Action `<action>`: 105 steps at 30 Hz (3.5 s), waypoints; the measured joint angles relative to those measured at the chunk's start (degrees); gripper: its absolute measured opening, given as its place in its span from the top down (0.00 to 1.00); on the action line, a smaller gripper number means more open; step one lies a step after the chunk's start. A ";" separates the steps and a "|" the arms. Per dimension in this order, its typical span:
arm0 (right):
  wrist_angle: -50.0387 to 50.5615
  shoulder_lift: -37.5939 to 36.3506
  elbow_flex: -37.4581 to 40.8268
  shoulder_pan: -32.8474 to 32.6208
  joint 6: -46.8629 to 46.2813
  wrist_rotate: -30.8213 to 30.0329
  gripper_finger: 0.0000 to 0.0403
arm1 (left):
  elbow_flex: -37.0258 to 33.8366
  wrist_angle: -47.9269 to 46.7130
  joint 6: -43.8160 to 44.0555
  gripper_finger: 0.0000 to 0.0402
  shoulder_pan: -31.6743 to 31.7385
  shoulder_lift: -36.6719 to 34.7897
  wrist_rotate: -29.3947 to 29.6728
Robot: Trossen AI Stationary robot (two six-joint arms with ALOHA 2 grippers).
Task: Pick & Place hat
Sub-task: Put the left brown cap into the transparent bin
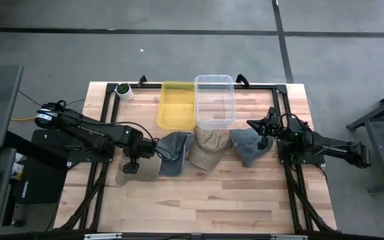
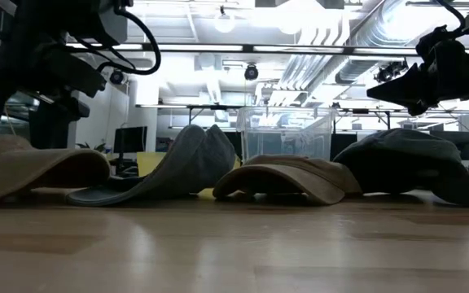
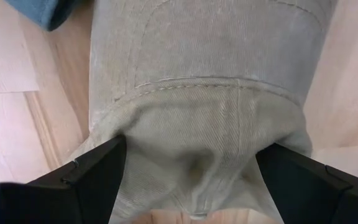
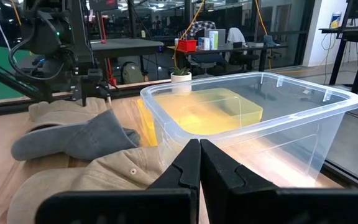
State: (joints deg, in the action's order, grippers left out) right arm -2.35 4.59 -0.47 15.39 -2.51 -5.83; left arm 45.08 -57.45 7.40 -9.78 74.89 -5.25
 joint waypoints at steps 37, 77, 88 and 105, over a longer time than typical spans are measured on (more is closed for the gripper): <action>-0.28 0.00 -0.02 0.01 0.00 0.01 1.00 | -5.90 10.21 9.79 0.60 0.02 0.02 2.91; -1.73 0.01 -0.01 0.00 8.84 -1.55 1.00 | 3.30 -4.78 12.34 1.00 0.02 0.00 -1.20; -1.79 0.01 0.00 -0.01 -13.86 -1.28 1.00 | 7.18 -9.09 11.99 1.00 0.02 -0.04 2.73; -2.25 0.01 -0.05 -0.01 -42.86 1.03 1.00 | 14.32 -16.68 12.36 1.00 0.00 -0.04 7.89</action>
State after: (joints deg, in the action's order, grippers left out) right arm -4.60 4.60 -0.52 15.38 -45.37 -4.80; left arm 59.40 -74.13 19.77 -9.78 74.85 2.64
